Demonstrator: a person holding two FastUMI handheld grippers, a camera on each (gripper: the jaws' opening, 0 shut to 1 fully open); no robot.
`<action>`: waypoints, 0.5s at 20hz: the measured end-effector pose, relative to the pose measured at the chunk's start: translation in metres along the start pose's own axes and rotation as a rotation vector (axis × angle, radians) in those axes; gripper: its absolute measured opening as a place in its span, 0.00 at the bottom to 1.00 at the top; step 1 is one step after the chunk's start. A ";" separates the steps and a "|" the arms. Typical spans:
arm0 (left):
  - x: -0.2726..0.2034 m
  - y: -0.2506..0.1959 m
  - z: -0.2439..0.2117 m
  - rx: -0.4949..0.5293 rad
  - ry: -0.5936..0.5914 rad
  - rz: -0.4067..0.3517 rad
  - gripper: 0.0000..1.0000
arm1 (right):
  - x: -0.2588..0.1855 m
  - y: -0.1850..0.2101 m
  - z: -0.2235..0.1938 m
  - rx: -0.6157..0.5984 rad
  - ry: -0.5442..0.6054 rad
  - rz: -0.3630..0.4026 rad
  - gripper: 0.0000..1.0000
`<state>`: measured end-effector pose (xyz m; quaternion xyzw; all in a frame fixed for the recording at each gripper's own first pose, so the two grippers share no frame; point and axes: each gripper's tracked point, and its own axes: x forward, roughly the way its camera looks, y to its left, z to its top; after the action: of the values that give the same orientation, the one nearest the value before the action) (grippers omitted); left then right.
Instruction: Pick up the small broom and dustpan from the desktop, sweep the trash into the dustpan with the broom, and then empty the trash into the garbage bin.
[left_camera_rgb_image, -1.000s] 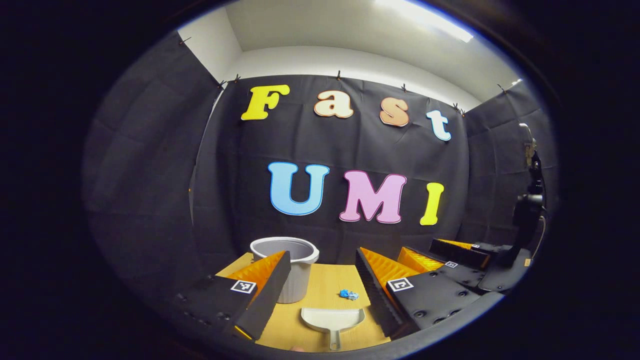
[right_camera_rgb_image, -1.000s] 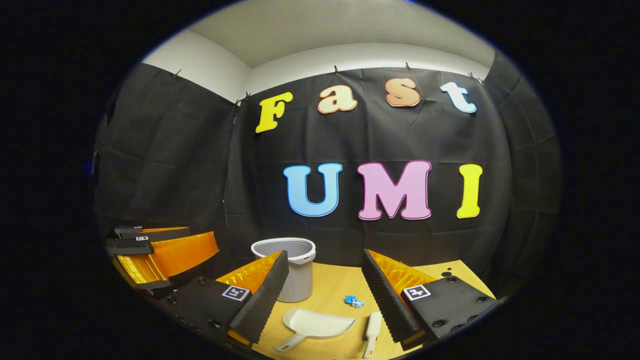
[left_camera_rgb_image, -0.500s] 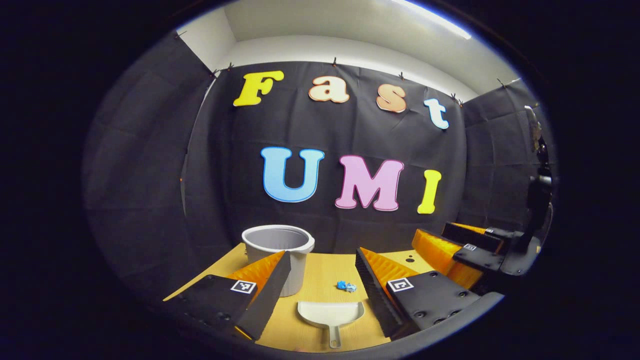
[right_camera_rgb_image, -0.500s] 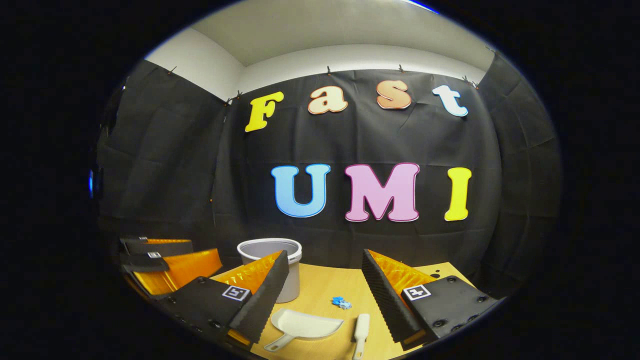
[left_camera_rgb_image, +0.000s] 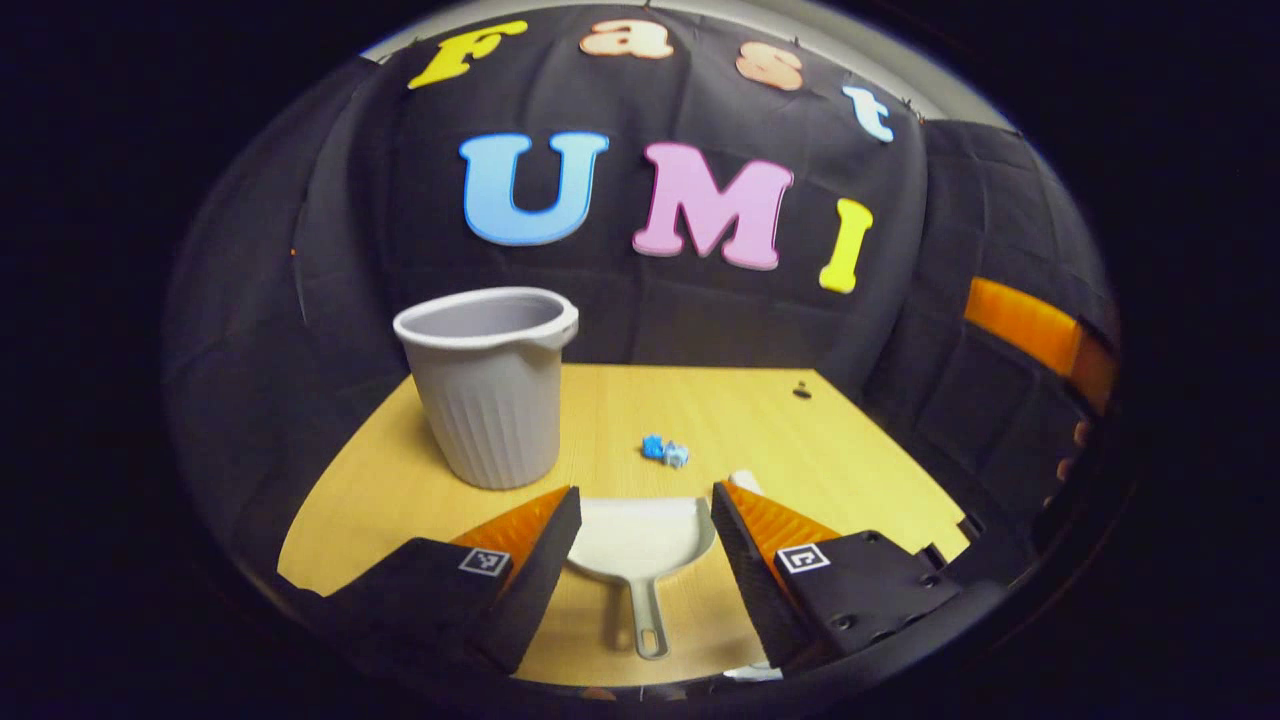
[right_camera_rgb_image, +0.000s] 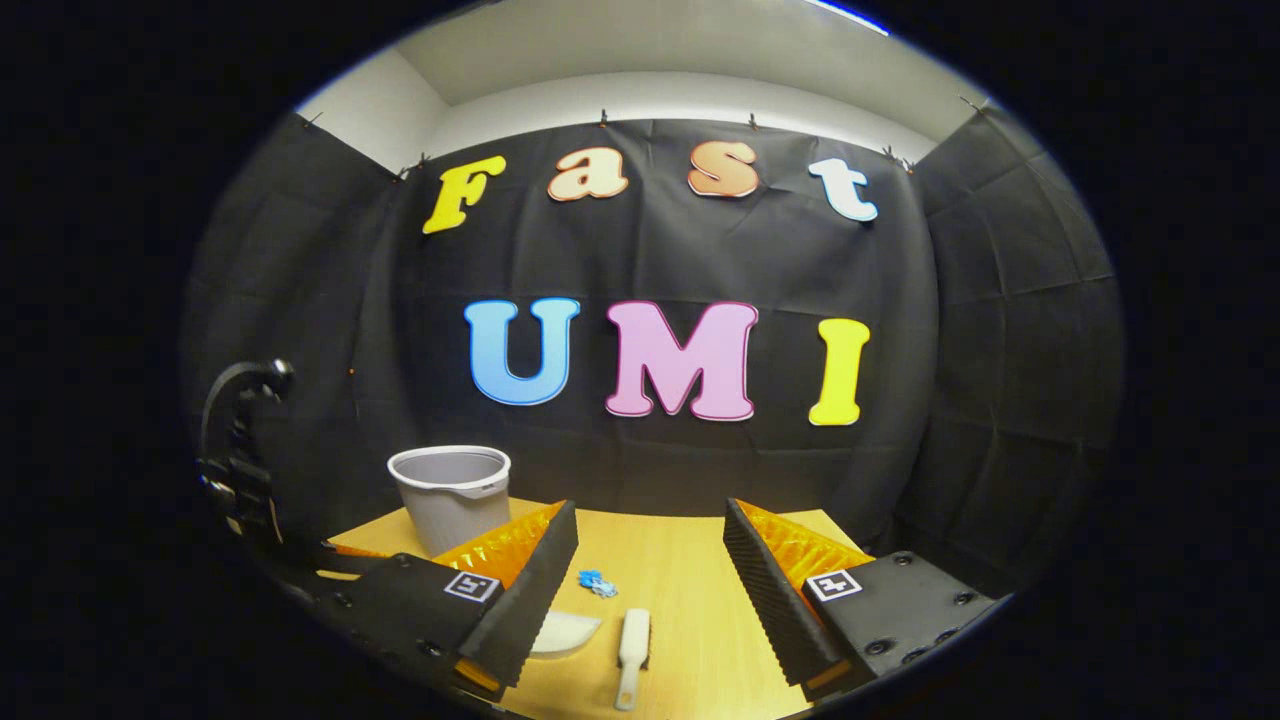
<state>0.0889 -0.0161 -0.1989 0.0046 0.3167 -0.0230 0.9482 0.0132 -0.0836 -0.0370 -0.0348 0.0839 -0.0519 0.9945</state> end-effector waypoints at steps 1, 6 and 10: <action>0.012 0.000 -0.012 -0.001 0.048 -0.004 0.81 | 0.003 -0.008 -0.006 0.005 0.022 -0.010 0.95; 0.048 0.002 -0.072 -0.063 0.331 0.006 0.81 | 0.013 -0.024 -0.054 0.085 0.143 -0.002 0.95; 0.071 0.010 -0.103 -0.074 0.545 0.057 0.81 | 0.024 -0.011 -0.099 0.125 0.279 0.089 0.96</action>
<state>0.0843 -0.0063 -0.3235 -0.0152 0.5605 0.0175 0.8279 0.0184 -0.1030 -0.1374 0.0384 0.2192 -0.0171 0.9748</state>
